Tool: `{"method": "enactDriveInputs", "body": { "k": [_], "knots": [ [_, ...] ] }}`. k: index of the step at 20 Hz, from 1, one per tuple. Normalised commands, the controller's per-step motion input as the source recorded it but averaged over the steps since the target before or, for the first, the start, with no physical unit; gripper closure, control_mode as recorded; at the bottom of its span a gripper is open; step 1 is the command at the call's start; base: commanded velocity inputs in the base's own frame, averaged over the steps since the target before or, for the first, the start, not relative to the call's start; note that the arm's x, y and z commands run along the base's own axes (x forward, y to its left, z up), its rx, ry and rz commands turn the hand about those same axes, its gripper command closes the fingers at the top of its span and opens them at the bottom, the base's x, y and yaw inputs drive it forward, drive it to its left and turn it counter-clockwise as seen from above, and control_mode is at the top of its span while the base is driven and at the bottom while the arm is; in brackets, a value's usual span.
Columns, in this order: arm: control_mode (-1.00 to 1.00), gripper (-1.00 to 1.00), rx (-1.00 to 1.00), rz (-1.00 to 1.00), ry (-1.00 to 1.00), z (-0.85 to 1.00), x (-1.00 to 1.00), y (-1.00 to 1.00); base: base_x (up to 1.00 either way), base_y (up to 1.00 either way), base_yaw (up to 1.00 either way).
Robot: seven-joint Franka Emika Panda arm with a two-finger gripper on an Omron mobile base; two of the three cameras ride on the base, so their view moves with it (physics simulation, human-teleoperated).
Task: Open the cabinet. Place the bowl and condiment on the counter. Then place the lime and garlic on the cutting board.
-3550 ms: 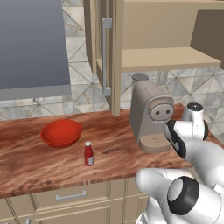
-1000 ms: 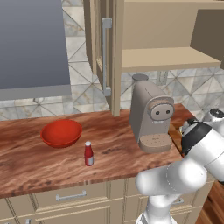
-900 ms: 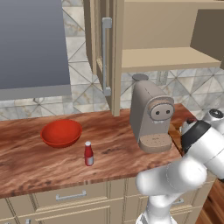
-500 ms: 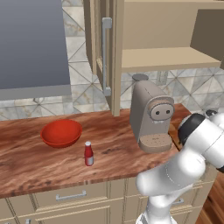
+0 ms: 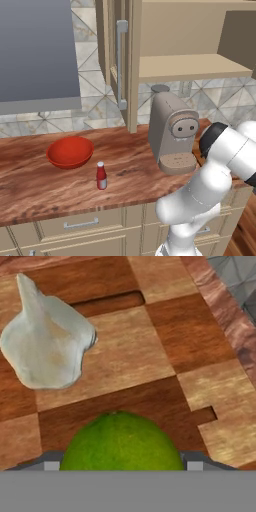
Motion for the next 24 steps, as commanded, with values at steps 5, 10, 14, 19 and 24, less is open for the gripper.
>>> {"method": "enactDriveInputs", "body": {
  "k": [5,10,14,19,24],
  "knots": [
    [-1.00,-1.00,0.00,0.00,-0.09,0.07,-0.06,0.00,0.00,0.00,0.00],
    [-1.00,-1.00,-0.06,0.00,-0.15,0.35,-0.07,0.29,0.00,0.00,0.00],
    [-1.00,-1.00,-0.12,-0.01,-0.09,0.50,-0.01,0.53,0.00,0.00,0.00],
    [-1.00,-1.00,-0.12,-0.04,-0.02,0.68,-0.22,0.37,0.00,0.00,0.00],
    [-1.00,-1.00,-0.07,-0.03,0.00,0.62,-0.44,0.06,0.00,0.00,0.00]
  ]
}}
